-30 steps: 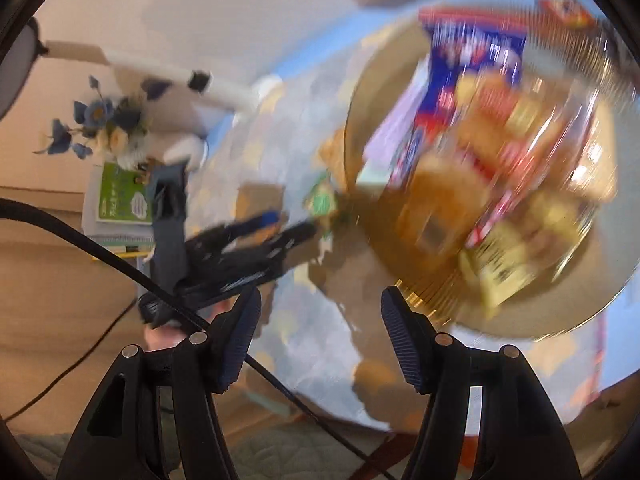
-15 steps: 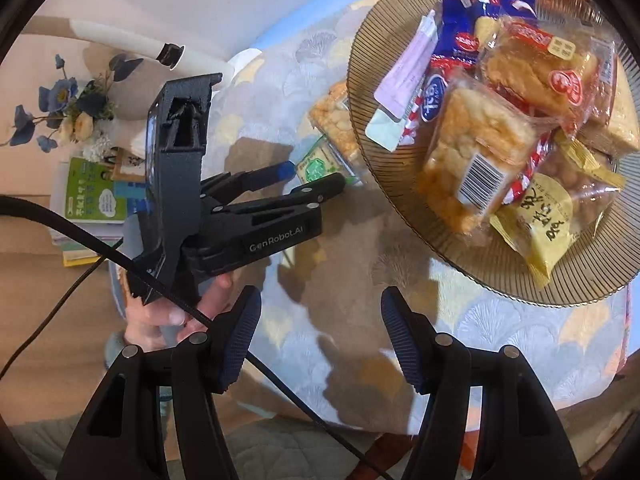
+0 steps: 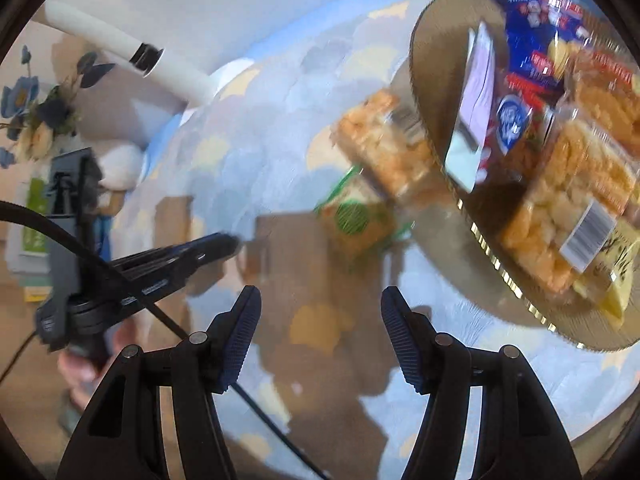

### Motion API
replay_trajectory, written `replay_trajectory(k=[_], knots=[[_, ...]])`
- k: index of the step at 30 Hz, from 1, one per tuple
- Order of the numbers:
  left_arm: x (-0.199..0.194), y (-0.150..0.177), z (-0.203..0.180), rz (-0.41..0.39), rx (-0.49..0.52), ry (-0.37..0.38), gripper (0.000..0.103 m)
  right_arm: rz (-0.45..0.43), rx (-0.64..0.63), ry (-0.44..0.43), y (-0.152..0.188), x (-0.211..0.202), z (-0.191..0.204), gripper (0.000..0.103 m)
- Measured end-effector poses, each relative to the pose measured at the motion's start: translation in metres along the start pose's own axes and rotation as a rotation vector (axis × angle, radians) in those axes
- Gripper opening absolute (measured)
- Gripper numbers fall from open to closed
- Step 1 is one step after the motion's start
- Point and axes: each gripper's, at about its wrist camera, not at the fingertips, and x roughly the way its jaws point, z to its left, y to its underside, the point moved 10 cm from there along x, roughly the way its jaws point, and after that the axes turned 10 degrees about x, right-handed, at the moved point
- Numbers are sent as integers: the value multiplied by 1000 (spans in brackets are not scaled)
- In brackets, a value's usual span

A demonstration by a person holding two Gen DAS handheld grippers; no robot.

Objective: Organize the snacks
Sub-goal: 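Move both tools back toward the green-label cake and bread pack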

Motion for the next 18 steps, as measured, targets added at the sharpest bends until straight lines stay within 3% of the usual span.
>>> replay_trajectory(k=[3,5,6,7,9,12,14,16,18], knots=[[2,-19,-2,13,57,-12,9,-35,2,37,-2,7,-5,62],[-3,-32,-5,3,79,-1,19,-67,2,58,-5,15,-7,62],[-6,-39,-9,-13,86,5,32,-85,1,78,-6,19,-8,62],[-9,-43,-10,-27,91,11,51,-104,1,105,-8,24,-10,62],[-16,-50,-13,-57,97,24,68,-126,4,125,-8,29,-16,62],[-18,-47,-3,-52,96,4,68,-138,20,130,-17,43,-14,64],[-19,-45,7,-44,69,-4,68,-153,-22,164,-25,50,-2,76],[-23,-42,18,-58,35,-18,68,-109,-158,151,-27,61,30,72],[-28,-41,26,-72,16,-8,68,-65,-213,81,-19,59,48,71]])
